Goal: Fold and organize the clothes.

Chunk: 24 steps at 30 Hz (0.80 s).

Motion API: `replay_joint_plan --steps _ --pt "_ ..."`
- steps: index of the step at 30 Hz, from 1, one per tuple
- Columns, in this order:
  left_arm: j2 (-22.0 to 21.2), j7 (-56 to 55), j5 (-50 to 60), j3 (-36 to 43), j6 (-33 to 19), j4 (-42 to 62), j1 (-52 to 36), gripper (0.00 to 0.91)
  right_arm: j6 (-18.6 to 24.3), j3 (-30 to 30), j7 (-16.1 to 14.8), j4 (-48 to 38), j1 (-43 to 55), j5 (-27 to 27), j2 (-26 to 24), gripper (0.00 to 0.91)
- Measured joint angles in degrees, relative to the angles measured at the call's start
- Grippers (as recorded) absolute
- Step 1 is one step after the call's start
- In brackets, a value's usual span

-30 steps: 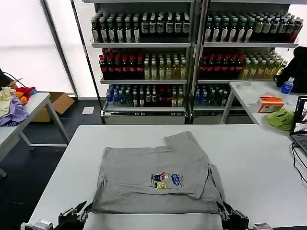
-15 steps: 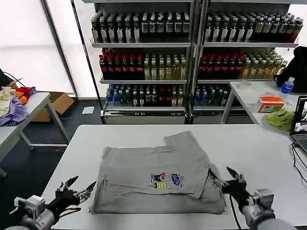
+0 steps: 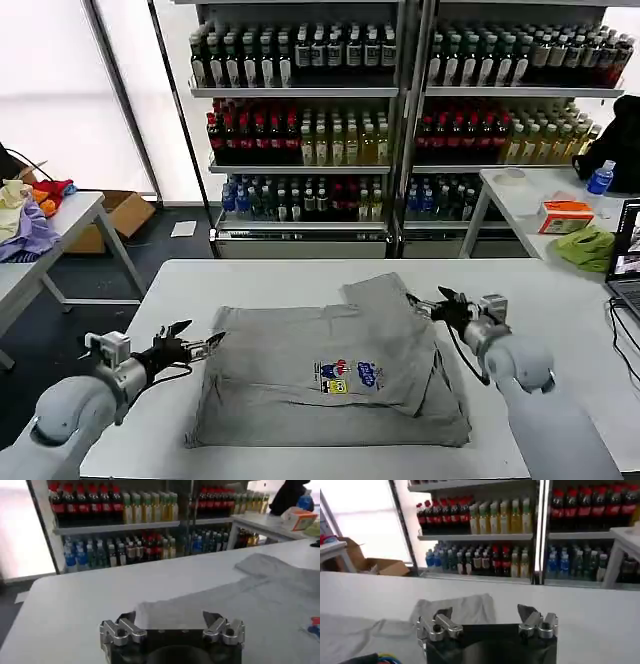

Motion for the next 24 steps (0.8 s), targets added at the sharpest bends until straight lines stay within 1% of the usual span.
replay_joint_plan --steps 7,16,17,18,19,20,21,22,24 --pt "-1.2 1.3 -0.5 7.9 -0.6 10.9 -10.6 0.907 1.0 -3.5 -1.0 -11.6 7.7 -1.6 3.0 0.907" --pt "-2.1 2.9 -0.8 12.5 -0.9 18.4 -16.3 0.907 1.5 -6.3 -1.8 -20.1 12.4 -3.0 6.2 0.907" --pt "-2.2 3.0 -0.8 12.8 -0.9 19.0 -16.6 0.846 1.6 -6.5 -1.8 -20.7 12.7 -3.1 6.5 0.907" --pt "-2.4 3.2 -0.8 13.0 -0.9 19.4 -16.9 0.776 1.7 -6.7 -1.8 -21.3 13.0 -3.1 6.7 0.746" --pt "-2.5 3.3 -0.8 13.2 -0.9 19.7 -17.1 0.524 1.7 -6.7 -1.8 -21.9 13.2 -3.2 7.0 0.514" --pt "-2.6 3.5 -0.9 13.4 -0.9 20.0 -17.3 0.474 1.6 -6.8 -1.8 -22.4 13.4 -3.3 7.2 0.413" --pt "-2.8 3.6 -1.0 13.5 -0.9 20.2 -17.5 0.373 1.6 -6.9 -1.7 -22.9 13.5 -3.4 7.5 0.232" --pt "-2.9 3.8 -1.1 13.6 -0.9 20.4 -17.6 0.272 1.6 -7.0 -1.7 -23.2 13.6 -3.4 7.7 0.0" --pt "-3.1 4.2 -1.2 13.9 -0.9 20.7 -17.8 0.212 1.6 -7.1 -1.7 -23.8 13.8 -3.4 8.2 0.0"
